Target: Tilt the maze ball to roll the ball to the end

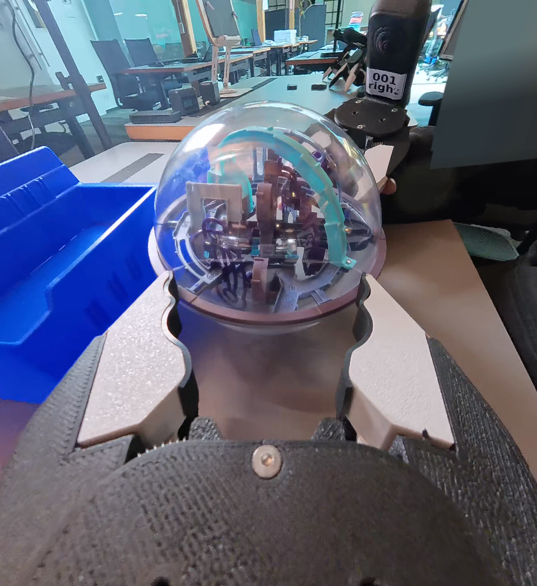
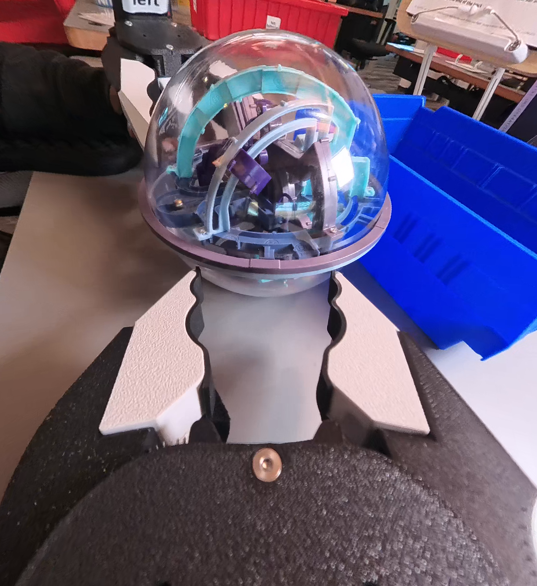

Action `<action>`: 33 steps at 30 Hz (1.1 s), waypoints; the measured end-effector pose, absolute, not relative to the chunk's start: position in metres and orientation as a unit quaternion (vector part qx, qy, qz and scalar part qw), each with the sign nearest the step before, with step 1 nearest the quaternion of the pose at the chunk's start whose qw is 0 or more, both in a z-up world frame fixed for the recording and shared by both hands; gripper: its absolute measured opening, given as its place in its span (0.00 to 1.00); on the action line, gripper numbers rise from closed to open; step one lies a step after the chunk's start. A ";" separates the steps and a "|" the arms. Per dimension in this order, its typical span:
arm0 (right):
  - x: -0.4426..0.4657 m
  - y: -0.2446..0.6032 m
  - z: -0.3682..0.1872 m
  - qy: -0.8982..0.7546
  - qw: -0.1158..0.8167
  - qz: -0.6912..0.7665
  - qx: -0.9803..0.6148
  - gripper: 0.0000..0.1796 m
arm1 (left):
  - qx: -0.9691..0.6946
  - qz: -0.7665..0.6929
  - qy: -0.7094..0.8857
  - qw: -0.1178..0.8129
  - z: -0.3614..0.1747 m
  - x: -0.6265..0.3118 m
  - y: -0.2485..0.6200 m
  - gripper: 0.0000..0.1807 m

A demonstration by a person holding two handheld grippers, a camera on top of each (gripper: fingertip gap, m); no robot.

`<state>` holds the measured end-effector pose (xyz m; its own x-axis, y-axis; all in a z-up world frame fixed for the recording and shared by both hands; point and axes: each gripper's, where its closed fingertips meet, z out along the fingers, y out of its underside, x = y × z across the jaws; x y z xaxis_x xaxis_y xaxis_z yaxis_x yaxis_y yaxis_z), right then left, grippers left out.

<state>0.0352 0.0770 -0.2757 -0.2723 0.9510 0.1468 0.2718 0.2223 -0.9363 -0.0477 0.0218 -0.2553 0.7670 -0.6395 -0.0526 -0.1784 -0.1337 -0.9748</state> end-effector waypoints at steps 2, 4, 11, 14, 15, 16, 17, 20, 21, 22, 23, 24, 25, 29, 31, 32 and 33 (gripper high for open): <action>0.036 0.078 -0.274 -0.668 0.387 0.440 -0.458 0.43 | -0.733 -0.191 0.272 0.593 -0.255 -0.047 0.021 0.61; 0.038 0.083 -0.274 -0.666 0.382 0.439 -0.467 0.45 | -0.741 -0.188 0.265 0.588 -0.255 -0.046 0.019 0.60; 0.048 0.120 -0.277 -0.651 0.373 0.415 -0.514 0.39 | -0.742 -0.223 0.272 0.571 -0.239 -0.054 0.005 0.40; 0.056 0.113 -0.280 -0.668 0.327 0.430 -0.512 0.39 | -0.740 -0.262 0.248 0.568 -0.227 -0.073 0.012 0.42; 0.058 0.109 -0.281 -0.672 0.310 0.438 -0.510 0.40 | -0.747 -0.276 0.228 0.560 -0.227 -0.082 0.018 0.43; 0.059 0.104 -0.281 -0.674 0.296 0.447 -0.508 0.41 | -0.751 -0.295 0.208 0.553 -0.228 -0.090 0.025 0.43; 0.058 0.100 -0.280 -0.673 0.286 0.457 -0.506 0.41 | -0.750 -0.321 0.189 0.548 -0.229 -0.096 0.031 0.43; 0.053 0.097 -0.277 -0.667 0.288 0.467 -0.505 0.43 | -0.737 -0.391 0.166 0.525 -0.240 -0.092 0.045 0.46; 0.051 0.095 -0.275 -0.664 0.292 0.473 -0.500 0.41 | -0.733 -0.403 0.173 0.521 -0.244 -0.085 0.046 0.46; 0.050 0.092 -0.273 -0.662 0.291 0.479 -0.497 0.41 | -0.734 -0.400 0.184 0.517 -0.250 -0.079 0.046 0.46; 0.048 0.091 -0.272 -0.660 0.293 0.480 -0.498 0.43 | -0.735 -0.395 0.203 0.513 -0.254 -0.073 0.043 0.47; 0.047 0.092 -0.272 -0.661 0.298 0.476 -0.498 0.42 | -0.734 -0.390 0.216 0.512 -0.256 -0.068 0.041 0.47; 0.047 0.092 -0.273 -0.663 0.301 0.475 -0.494 0.43 | -0.731 -0.386 0.225 0.515 -0.256 -0.064 0.038 0.46; 0.046 0.088 -0.274 -0.666 0.302 0.483 -0.482 0.43 | -0.722 -0.367 0.242 0.535 -0.256 -0.062 0.032 0.45; 0.044 0.086 -0.275 -0.668 0.306 0.481 -0.478 0.43 | -0.719 -0.364 0.247 0.539 -0.256 -0.063 0.030 0.46; 0.043 0.086 -0.275 -0.671 0.307 0.478 -0.477 0.43 | -0.717 -0.365 0.246 0.540 -0.256 -0.064 0.029 0.46; 0.042 0.085 -0.277 -0.674 0.308 0.474 -0.475 0.43 | -0.715 -0.365 0.247 0.543 -0.255 -0.065 0.028 0.46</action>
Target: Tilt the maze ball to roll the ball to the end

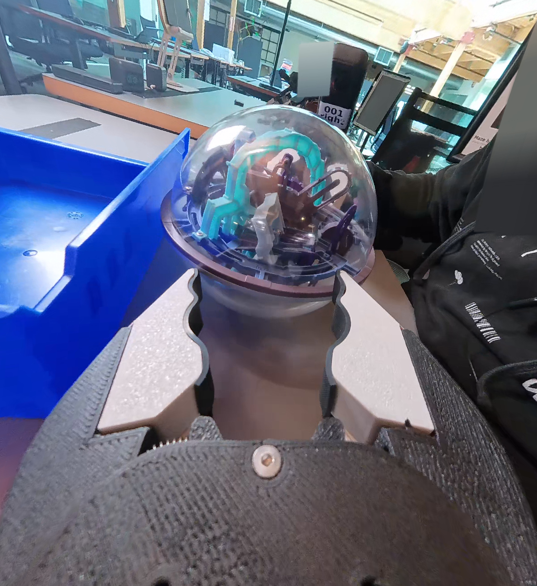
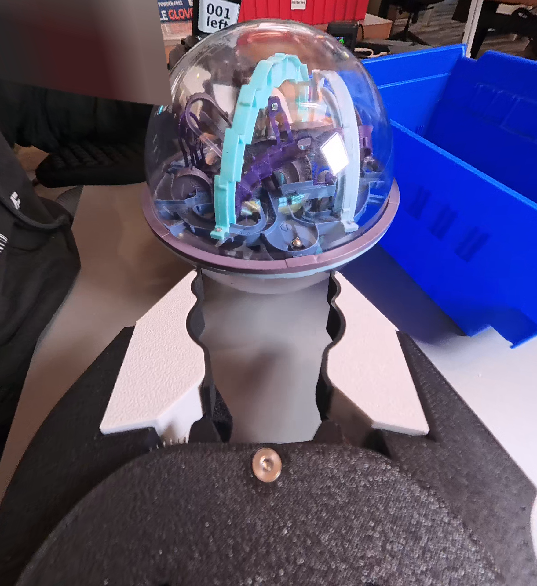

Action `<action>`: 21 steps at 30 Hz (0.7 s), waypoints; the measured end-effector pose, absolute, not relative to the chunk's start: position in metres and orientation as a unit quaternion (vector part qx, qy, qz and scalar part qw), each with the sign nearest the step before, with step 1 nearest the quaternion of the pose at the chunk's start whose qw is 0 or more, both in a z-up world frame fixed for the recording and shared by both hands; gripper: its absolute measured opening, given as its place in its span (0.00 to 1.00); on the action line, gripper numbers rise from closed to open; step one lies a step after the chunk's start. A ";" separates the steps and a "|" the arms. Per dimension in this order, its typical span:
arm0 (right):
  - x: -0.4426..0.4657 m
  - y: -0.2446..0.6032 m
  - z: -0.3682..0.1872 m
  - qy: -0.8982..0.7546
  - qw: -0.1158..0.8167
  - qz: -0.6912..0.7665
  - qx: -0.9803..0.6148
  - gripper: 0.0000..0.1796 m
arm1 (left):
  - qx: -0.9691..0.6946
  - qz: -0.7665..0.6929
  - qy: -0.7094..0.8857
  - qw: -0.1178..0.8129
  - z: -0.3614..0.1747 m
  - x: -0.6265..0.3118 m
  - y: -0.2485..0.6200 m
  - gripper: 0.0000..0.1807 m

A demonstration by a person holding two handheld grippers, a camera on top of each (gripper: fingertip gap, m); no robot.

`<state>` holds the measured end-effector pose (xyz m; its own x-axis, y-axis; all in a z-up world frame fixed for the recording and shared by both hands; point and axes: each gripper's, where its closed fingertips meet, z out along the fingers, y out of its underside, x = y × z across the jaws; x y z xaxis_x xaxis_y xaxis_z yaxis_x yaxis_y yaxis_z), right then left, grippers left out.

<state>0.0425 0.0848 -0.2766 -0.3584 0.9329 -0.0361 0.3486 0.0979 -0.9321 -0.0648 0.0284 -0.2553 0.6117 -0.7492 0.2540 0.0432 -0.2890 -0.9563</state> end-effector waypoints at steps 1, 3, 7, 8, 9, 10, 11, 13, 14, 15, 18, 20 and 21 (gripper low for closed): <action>0.042 0.084 -0.278 -0.677 0.309 0.471 -0.474 0.43 | -0.712 -0.363 0.248 0.547 -0.254 -0.065 0.028 0.46; 0.041 0.083 -0.281 -0.679 0.312 0.468 -0.471 0.43 | -0.708 -0.359 0.251 0.554 -0.252 -0.065 0.027 0.46; 0.041 0.081 -0.282 -0.683 0.322 0.464 -0.464 0.43 | -0.703 -0.354 0.258 0.560 -0.251 -0.065 0.025 0.45; 0.041 0.081 -0.283 -0.684 0.324 0.462 -0.462 0.43 | -0.702 -0.353 0.260 0.561 -0.251 -0.065 0.025 0.45; 0.041 0.081 -0.283 -0.685 0.325 0.461 -0.461 0.43 | -0.702 -0.352 0.262 0.561 -0.251 -0.064 0.024 0.45; 0.041 0.081 -0.284 -0.686 0.327 0.459 -0.460 0.43 | -0.702 -0.351 0.264 0.561 -0.251 -0.064 0.024 0.45; 0.042 0.081 -0.285 -0.688 0.328 0.457 -0.458 0.43 | -0.701 -0.349 0.266 0.562 -0.251 -0.063 0.023 0.45; 0.042 0.081 -0.285 -0.690 0.329 0.455 -0.457 0.43 | -0.702 -0.347 0.268 0.562 -0.250 -0.062 0.023 0.45; 0.042 0.081 -0.285 -0.690 0.329 0.455 -0.457 0.43 | -0.703 -0.346 0.266 0.562 -0.250 -0.061 0.023 0.44; 0.043 0.082 -0.286 -0.690 0.328 0.455 -0.458 0.42 | -0.704 -0.345 0.265 0.562 -0.250 -0.061 0.023 0.44; 0.043 0.084 -0.286 -0.690 0.325 0.457 -0.458 0.42 | -0.707 -0.337 0.265 0.562 -0.251 -0.059 0.024 0.45; 0.044 0.085 -0.285 -0.686 0.319 0.464 -0.460 0.41 | -0.712 -0.323 0.272 0.560 -0.254 -0.058 0.024 0.46; 0.044 0.086 -0.285 -0.685 0.318 0.466 -0.460 0.42 | -0.715 -0.317 0.275 0.559 -0.256 -0.057 0.024 0.46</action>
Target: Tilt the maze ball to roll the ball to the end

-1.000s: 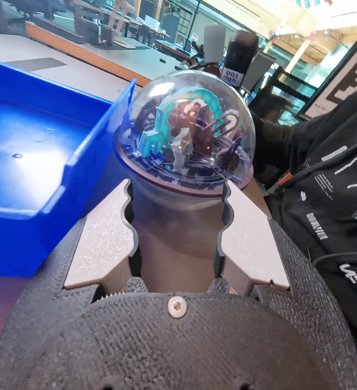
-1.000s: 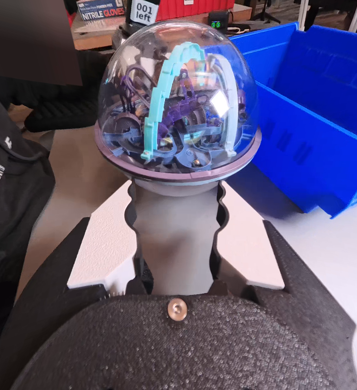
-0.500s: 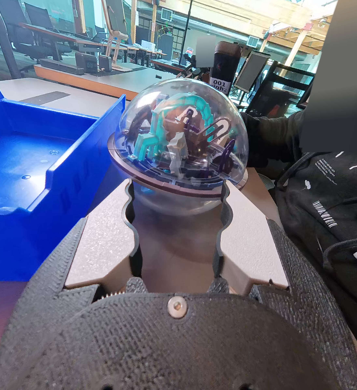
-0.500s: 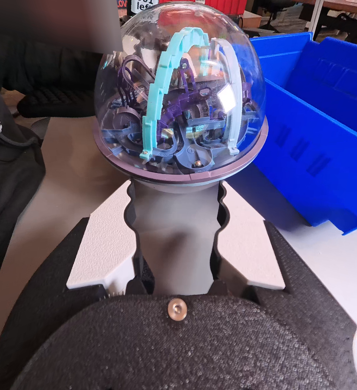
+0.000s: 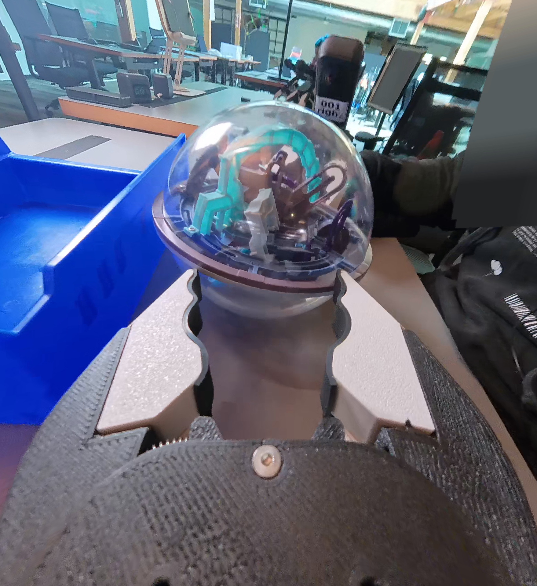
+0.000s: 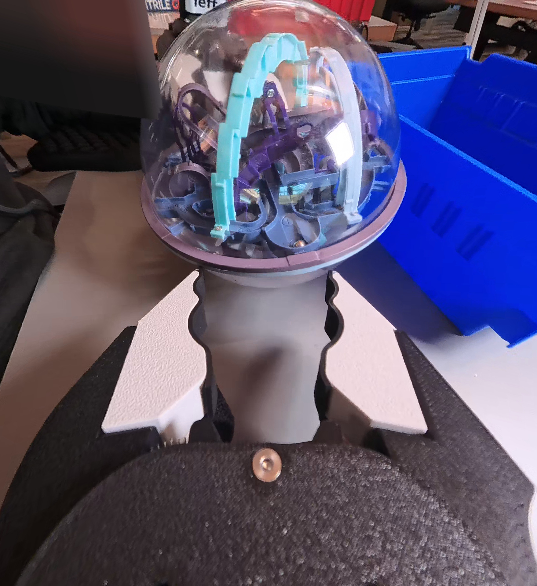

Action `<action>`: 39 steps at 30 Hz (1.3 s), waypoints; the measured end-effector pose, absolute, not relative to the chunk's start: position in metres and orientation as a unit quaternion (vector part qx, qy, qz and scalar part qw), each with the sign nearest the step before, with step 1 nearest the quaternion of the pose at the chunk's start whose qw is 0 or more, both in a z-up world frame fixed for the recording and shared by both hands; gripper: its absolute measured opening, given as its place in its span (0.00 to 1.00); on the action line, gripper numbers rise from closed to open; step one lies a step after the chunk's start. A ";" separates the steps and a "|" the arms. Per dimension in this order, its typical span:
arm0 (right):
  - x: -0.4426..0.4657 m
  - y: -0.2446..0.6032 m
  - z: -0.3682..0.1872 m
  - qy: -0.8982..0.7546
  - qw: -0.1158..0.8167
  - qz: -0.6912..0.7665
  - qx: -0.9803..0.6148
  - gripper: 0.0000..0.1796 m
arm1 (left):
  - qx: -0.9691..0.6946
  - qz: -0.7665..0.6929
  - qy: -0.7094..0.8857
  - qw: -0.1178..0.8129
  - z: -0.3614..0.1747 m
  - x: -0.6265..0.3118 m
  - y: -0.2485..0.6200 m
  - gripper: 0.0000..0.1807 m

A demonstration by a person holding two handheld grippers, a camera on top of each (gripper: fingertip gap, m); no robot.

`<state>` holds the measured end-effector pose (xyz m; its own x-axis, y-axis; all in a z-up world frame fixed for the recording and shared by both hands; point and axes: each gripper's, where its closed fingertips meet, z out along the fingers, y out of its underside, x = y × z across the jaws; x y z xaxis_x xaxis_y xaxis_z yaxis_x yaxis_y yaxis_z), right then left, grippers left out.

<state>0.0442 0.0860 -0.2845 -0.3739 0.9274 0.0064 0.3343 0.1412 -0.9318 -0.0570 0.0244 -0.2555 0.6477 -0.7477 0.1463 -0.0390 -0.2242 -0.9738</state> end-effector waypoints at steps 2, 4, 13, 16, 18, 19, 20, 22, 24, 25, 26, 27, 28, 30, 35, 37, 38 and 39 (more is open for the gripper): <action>0.045 0.088 -0.284 -0.685 0.321 0.465 -0.460 0.41 | -0.718 -0.312 0.278 0.556 -0.258 -0.056 0.024 0.46; 0.045 0.090 -0.284 -0.685 0.325 0.461 -0.461 0.41 | -0.718 -0.315 0.274 0.557 -0.257 -0.056 0.025 0.46; 0.040 0.100 -0.282 -0.670 0.340 0.456 -0.477 0.38 | -0.730 -0.309 0.250 0.555 -0.257 -0.062 0.029 0.45; 0.039 0.100 -0.281 -0.667 0.343 0.459 -0.477 0.39 | -0.733 -0.312 0.247 0.551 -0.258 -0.063 0.029 0.44; 0.038 0.100 -0.280 -0.666 0.346 0.459 -0.476 0.39 | -0.734 -0.315 0.244 0.550 -0.258 -0.064 0.029 0.44; 0.039 0.100 -0.280 -0.666 0.347 0.458 -0.476 0.39 | -0.734 -0.317 0.243 0.549 -0.259 -0.064 0.030 0.44; 0.039 0.100 -0.280 -0.667 0.349 0.456 -0.475 0.39 | -0.734 -0.318 0.243 0.549 -0.259 -0.063 0.030 0.44; 0.039 0.101 -0.280 -0.668 0.353 0.451 -0.475 0.38 | -0.734 -0.322 0.241 0.548 -0.258 -0.063 0.030 0.44; 0.040 0.102 -0.279 -0.668 0.357 0.449 -0.475 0.38 | -0.735 -0.324 0.239 0.545 -0.259 -0.062 0.030 0.44; 0.041 0.102 -0.279 -0.667 0.359 0.447 -0.475 0.38 | -0.737 -0.323 0.239 0.544 -0.260 -0.062 0.030 0.44; 0.042 0.103 -0.278 -0.666 0.361 0.446 -0.476 0.38 | -0.738 -0.322 0.239 0.542 -0.260 -0.061 0.031 0.44; 0.043 0.105 -0.278 -0.665 0.363 0.445 -0.477 0.38 | -0.741 -0.320 0.239 0.540 -0.261 -0.060 0.031 0.44; 0.044 0.106 -0.277 -0.664 0.365 0.444 -0.479 0.38 | -0.743 -0.318 0.239 0.538 -0.262 -0.059 0.031 0.43; 0.046 0.108 -0.277 -0.661 0.368 0.442 -0.482 0.38 | -0.746 -0.311 0.240 0.538 -0.262 -0.057 0.032 0.43; 0.047 0.111 -0.278 -0.657 0.367 0.444 -0.487 0.38 | -0.746 -0.307 0.241 0.539 -0.261 -0.056 0.032 0.42; 0.046 0.112 -0.280 -0.655 0.366 0.443 -0.490 0.38 | -0.744 -0.309 0.244 0.540 -0.261 -0.057 0.030 0.41; 0.046 0.113 -0.280 -0.653 0.365 0.445 -0.492 0.38 | -0.743 -0.310 0.247 0.540 -0.261 -0.057 0.029 0.41; 0.046 0.113 -0.280 -0.652 0.363 0.447 -0.493 0.38 | -0.742 -0.309 0.250 0.540 -0.261 -0.057 0.028 0.41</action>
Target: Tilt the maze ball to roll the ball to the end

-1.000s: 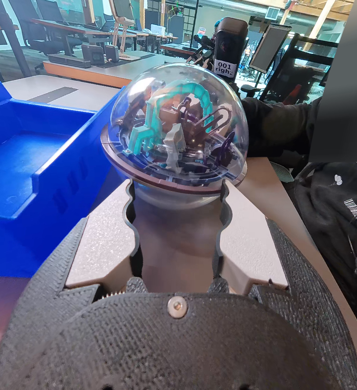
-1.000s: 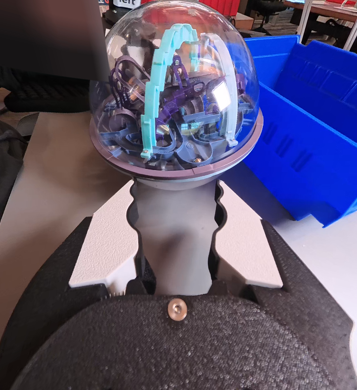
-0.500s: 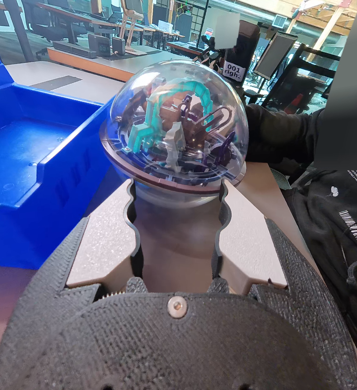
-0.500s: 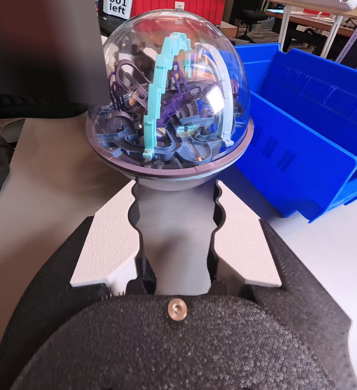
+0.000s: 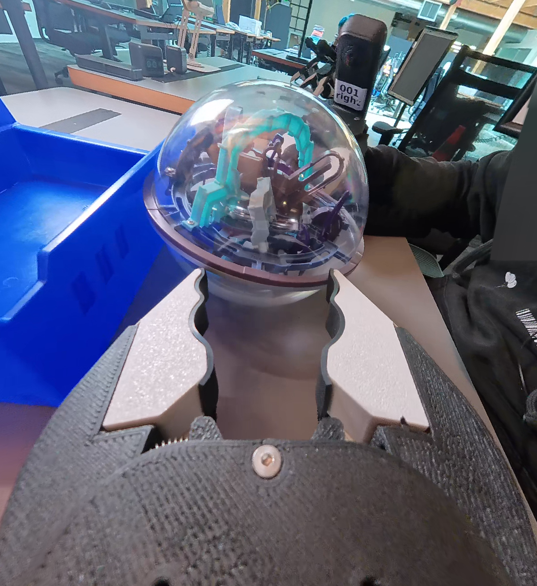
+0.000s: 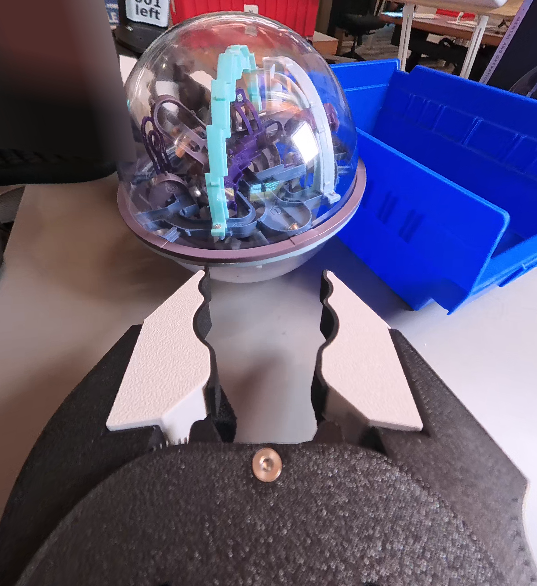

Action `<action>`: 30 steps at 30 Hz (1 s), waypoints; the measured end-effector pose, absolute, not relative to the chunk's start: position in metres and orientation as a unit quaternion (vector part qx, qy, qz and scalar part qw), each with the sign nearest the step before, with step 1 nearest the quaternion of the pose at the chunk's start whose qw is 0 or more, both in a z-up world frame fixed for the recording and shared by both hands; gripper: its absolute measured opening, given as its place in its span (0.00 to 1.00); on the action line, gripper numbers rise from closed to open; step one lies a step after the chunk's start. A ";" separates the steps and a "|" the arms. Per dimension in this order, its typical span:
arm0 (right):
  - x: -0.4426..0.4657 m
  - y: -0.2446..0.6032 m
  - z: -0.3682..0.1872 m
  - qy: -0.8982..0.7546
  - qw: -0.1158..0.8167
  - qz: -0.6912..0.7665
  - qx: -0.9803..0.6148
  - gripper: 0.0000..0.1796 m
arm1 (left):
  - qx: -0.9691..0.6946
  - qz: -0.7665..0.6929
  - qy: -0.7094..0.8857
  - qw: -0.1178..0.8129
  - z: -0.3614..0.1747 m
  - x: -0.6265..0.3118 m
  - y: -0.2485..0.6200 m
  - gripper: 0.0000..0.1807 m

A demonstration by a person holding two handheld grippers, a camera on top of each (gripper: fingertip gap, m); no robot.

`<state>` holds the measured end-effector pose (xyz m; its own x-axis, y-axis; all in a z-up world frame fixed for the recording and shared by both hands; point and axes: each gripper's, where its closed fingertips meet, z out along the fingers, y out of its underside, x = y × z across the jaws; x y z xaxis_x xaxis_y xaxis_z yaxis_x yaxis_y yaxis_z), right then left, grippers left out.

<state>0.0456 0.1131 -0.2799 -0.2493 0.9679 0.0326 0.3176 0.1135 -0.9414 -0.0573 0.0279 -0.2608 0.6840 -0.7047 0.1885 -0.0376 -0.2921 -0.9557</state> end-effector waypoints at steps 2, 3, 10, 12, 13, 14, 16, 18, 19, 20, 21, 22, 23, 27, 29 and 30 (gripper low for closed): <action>0.045 0.113 -0.280 -0.650 0.360 0.451 -0.495 0.38 | -0.741 -0.303 0.257 0.542 -0.262 -0.057 0.027 0.43; 0.044 0.112 -0.279 -0.649 0.358 0.454 -0.494 0.38 | -0.739 -0.299 0.263 0.543 -0.263 -0.056 0.026 0.46; 0.041 0.106 -0.277 -0.646 0.343 0.474 -0.490 0.39 | -0.755 -0.208 0.300 0.545 -0.275 -0.056 0.032 0.53; 0.041 0.106 -0.276 -0.644 0.340 0.480 -0.489 0.39 | -0.757 -0.216 0.295 0.542 -0.275 -0.055 0.032 0.53; 0.041 0.106 -0.276 -0.644 0.340 0.481 -0.488 0.39 | -0.756 -0.224 0.291 0.542 -0.275 -0.055 0.032 0.53; 0.041 0.105 -0.275 -0.644 0.340 0.482 -0.487 0.39 | -0.755 -0.232 0.288 0.542 -0.273 -0.055 0.032 0.53; 0.040 0.103 -0.275 -0.645 0.342 0.483 -0.483 0.39 | -0.751 -0.247 0.281 0.544 -0.271 -0.056 0.032 0.52; 0.039 0.102 -0.274 -0.645 0.341 0.486 -0.481 0.39 | -0.748 -0.265 0.272 0.544 -0.268 -0.056 0.032 0.52; 0.039 0.102 -0.274 -0.644 0.342 0.487 -0.480 0.38 | -0.748 -0.272 0.264 0.545 -0.266 -0.058 0.033 0.51; 0.038 0.101 -0.274 -0.644 0.341 0.488 -0.481 0.38 | -0.747 -0.276 0.258 0.547 -0.265 -0.059 0.034 0.50; 0.038 0.101 -0.273 -0.643 0.340 0.490 -0.481 0.38 | -0.747 -0.280 0.258 0.545 -0.265 -0.060 0.034 0.49; 0.038 0.101 -0.272 -0.642 0.341 0.492 -0.479 0.38 | -0.747 -0.283 0.258 0.543 -0.266 -0.060 0.034 0.49; 0.038 0.101 -0.271 -0.641 0.344 0.493 -0.478 0.38 | -0.748 -0.282 0.260 0.541 -0.267 -0.060 0.034 0.49; 0.038 0.100 -0.270 -0.642 0.350 0.491 -0.474 0.38 | -0.753 -0.257 0.270 0.542 -0.271 -0.061 0.035 0.49; 0.038 0.100 -0.268 -0.641 0.355 0.490 -0.471 0.38 | -0.756 -0.254 0.273 0.539 -0.273 -0.061 0.035 0.49; 0.038 0.100 -0.268 -0.642 0.358 0.489 -0.470 0.38 | -0.757 -0.253 0.274 0.537 -0.274 -0.061 0.034 0.50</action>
<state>0.0383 0.0998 -0.2676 -0.3020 0.9533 0.0007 0.2529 0.0808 -0.9641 -0.0609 0.0345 -0.2742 0.7218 -0.6863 0.0892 -0.1422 -0.2731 -0.9514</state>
